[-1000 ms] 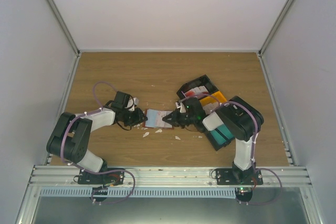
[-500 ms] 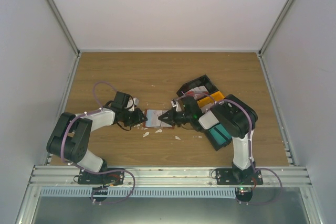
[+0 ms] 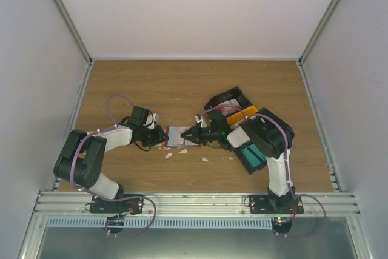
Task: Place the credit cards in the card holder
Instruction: Insert the credit card into the card holder.
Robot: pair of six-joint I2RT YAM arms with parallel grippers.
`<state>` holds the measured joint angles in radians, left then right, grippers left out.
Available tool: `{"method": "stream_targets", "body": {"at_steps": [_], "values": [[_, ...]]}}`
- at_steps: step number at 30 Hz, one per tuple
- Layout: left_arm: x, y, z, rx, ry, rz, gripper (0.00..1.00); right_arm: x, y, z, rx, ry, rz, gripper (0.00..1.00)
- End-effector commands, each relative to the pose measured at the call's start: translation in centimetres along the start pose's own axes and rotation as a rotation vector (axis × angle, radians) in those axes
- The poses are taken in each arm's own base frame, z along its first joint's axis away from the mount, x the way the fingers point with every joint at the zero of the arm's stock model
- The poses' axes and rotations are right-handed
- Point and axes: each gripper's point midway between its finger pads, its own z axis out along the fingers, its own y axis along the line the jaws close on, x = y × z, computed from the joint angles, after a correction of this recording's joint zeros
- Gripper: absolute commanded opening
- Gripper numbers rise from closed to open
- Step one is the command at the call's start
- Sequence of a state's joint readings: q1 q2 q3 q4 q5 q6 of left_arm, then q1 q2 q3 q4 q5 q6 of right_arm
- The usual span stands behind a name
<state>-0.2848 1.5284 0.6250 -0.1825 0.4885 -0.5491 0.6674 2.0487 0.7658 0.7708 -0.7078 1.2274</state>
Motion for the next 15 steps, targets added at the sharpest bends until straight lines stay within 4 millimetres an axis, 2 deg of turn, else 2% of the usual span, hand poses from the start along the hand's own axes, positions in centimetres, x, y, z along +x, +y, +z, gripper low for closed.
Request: {"method": "stream_targets", "body": {"at_steps": [1, 6, 15], "values": [[1.03, -0.02, 0.76, 0.023, 0.039, 0.011, 0.21, 2.33, -1.46, 1.20, 0.037, 0.088, 0.013, 0.03], [0.89, -0.04, 0.69, 0.019, 0.035, 0.012, 0.20, 3.04, -2.05, 0.61, 0.066, 0.100, 0.013, 0.01], [0.84, 0.00, 0.88, 0.018, 0.040, 0.009, 0.18, 3.20, -1.69, 0.43, 0.088, 0.117, -0.012, 0.00]]}}
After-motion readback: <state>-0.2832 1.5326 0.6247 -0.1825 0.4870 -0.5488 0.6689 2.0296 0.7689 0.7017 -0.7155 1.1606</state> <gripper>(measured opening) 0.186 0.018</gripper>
